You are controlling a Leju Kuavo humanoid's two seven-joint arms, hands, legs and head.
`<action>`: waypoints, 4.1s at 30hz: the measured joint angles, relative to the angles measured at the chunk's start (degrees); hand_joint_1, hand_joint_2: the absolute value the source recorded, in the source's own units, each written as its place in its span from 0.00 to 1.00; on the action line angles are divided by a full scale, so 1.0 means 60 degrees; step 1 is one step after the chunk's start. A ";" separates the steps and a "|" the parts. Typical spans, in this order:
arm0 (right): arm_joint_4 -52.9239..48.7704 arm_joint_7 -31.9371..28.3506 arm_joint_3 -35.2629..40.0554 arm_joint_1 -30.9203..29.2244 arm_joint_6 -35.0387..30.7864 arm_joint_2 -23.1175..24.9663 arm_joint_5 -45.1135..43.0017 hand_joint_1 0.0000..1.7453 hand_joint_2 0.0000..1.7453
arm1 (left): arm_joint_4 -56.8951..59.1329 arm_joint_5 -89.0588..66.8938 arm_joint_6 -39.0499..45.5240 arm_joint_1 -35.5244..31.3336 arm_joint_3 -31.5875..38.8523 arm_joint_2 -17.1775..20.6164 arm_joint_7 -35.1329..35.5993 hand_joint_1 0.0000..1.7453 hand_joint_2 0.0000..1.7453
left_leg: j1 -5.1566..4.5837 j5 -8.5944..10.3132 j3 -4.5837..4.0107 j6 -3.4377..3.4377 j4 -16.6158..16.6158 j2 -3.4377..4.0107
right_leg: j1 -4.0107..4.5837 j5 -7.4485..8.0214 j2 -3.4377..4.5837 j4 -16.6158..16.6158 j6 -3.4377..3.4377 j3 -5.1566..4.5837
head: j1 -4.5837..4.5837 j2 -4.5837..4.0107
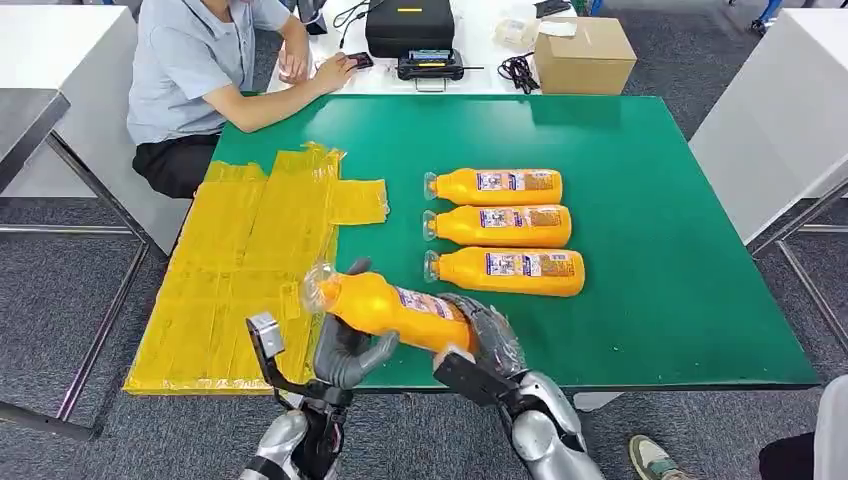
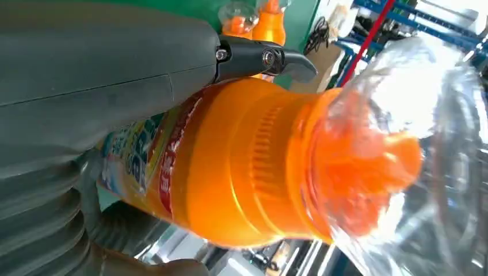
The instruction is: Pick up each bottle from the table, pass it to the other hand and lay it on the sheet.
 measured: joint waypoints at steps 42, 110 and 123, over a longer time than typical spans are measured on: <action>0.0575 -0.0072 -0.0844 0.0700 -0.0429 0.0171 -0.0091 0.00 1.00 | -0.1884 -1.6763 0.7393 0.0275 0.1076 0.0595 0.2655 1.00 1.00 | 0.0003 -0.0001 -0.0005 -0.0001 -0.0001 0.0004 | 0.0002 -0.0001 0.0001 0.0001 -0.0002 -0.0006 | 0.0000 0.0000; 0.1260 -0.0721 -0.1778 0.0278 -0.0197 0.0612 -0.0415 0.00 1.00 | 0.5096 -1.6892 0.3952 -0.3863 0.2408 0.1770 0.4099 0.00 1.00 | 0.0004 0.0033 0.0202 -0.0007 -0.0009 -0.0047 | 0.0002 0.0003 -0.0028 0.0000 -0.0010 0.0217 | 0.0004 0.0000; 0.0666 -0.0579 -0.2037 0.0894 -0.0386 0.0765 -0.0496 0.00 1.00 | 0.1345 -1.6743 0.5869 -0.1186 0.1598 0.0848 0.3140 0.00 1.00 | -0.0003 0.0032 0.0077 0.0002 0.0000 -0.0029 | -0.0004 0.0010 -0.0025 0.0001 0.0004 0.0095 | 0.0004 0.0000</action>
